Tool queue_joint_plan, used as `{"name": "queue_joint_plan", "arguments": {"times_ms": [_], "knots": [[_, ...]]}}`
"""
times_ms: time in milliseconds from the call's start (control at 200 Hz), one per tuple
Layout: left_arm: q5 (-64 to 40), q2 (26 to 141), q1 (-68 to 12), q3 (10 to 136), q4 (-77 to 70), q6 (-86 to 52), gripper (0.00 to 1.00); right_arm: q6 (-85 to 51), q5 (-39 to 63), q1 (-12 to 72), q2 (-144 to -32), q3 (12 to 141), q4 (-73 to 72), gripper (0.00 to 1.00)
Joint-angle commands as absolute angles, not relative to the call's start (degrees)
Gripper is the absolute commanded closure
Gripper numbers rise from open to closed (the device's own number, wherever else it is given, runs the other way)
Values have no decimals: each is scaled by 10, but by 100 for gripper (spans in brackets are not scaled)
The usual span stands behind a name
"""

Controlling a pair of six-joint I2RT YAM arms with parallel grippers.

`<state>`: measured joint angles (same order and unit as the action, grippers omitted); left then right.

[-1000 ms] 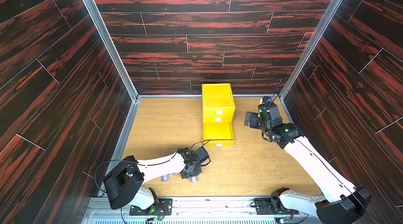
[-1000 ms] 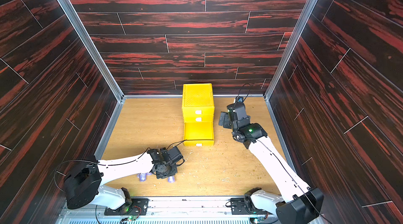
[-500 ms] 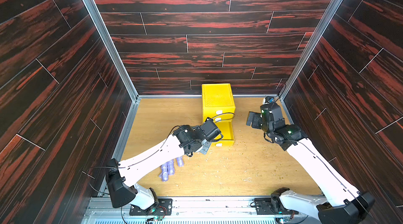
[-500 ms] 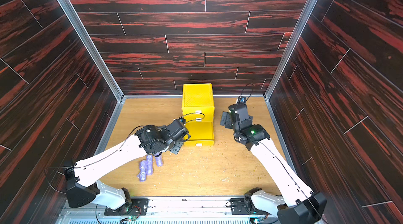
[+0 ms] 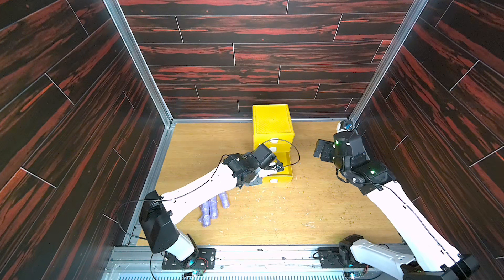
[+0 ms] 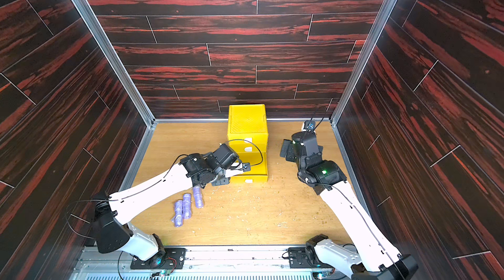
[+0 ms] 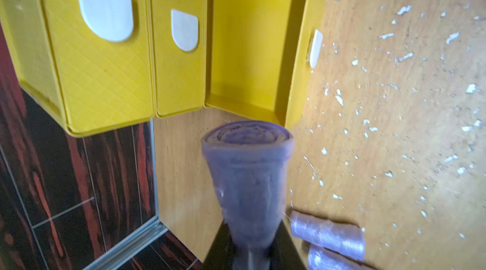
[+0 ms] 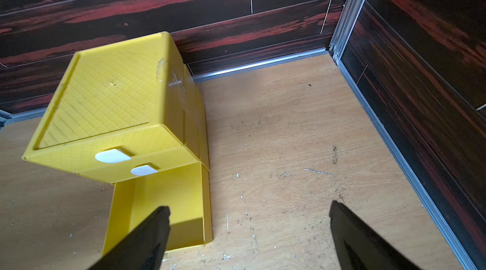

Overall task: Sort the rolls of trash bags by color and place them into the drawer
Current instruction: Pick up the roll of trash bags from the center of the board, then place the roll of trash bags in the drawer.

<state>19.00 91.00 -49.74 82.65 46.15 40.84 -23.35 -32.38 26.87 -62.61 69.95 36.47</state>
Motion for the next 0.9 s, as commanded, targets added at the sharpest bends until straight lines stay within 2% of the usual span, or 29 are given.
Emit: {"name": "queue_joint_plan", "arguments": {"times_ms": [0,195,401,651,897], "knots": [[148,965,-487,857,390,505,87,-231,-330,267,-617,697,369,2],[114,1073,-482,931,373,532,87,-229,-328,267,-614,693,367,2],[137,1183,-477,1015,375,536,87,-230,-317,267,-616,693,367,2],[156,1260,-458,1071,369,554,85,-229,-313,267,-618,689,367,2],[166,1308,-439,1138,399,557,78,-230,-306,267,-620,682,360,2]]}}
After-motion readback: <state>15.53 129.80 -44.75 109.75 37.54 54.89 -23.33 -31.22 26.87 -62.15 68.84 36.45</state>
